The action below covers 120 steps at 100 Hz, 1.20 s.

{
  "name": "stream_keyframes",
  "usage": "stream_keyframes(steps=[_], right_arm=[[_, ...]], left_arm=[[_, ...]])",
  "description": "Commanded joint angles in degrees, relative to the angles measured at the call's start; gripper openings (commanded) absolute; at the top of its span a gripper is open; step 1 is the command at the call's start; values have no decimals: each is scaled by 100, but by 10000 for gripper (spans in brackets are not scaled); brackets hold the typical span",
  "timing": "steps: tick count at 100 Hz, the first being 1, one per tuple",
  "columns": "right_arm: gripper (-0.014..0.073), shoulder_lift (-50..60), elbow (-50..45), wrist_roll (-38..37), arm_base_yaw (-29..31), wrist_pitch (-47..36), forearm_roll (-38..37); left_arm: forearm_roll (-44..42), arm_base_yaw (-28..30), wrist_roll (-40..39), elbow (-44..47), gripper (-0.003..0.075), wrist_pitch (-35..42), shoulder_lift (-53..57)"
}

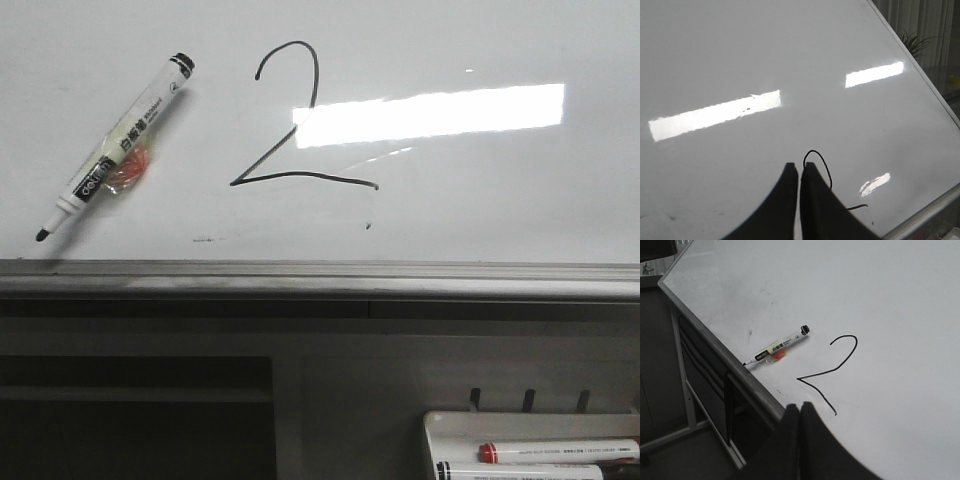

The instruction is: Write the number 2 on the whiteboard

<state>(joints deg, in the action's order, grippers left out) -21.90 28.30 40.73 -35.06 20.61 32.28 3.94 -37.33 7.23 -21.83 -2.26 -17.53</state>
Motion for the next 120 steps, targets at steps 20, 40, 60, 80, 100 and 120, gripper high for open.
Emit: stream_keyframes(steps=[20, 40, 60, 80, 100, 120], right_arm=[[-71, -26, 154, 10, 23, -330, 86], [-71, -26, 154, 10, 23, -330, 86], [-71, -26, 154, 10, 23, -330, 86], [-71, -26, 154, 10, 23, -330, 86], [-71, -26, 154, 10, 23, -330, 86], [-71, -26, 154, 10, 23, -330, 86]], left_arm=[[53, 16, 11, -152, -20, 397, -46], [-16, 135, 11, -27, -20, 408, -3], [-71, 1484, 11, 284, -20, 408, 335], [-304, 2772, 11, 1004, -20, 398, 965], [-437, 3518, 0, 1638, -20, 395, 1531], [-505, 3594, -381, 2211, -20, 69, 1908]])
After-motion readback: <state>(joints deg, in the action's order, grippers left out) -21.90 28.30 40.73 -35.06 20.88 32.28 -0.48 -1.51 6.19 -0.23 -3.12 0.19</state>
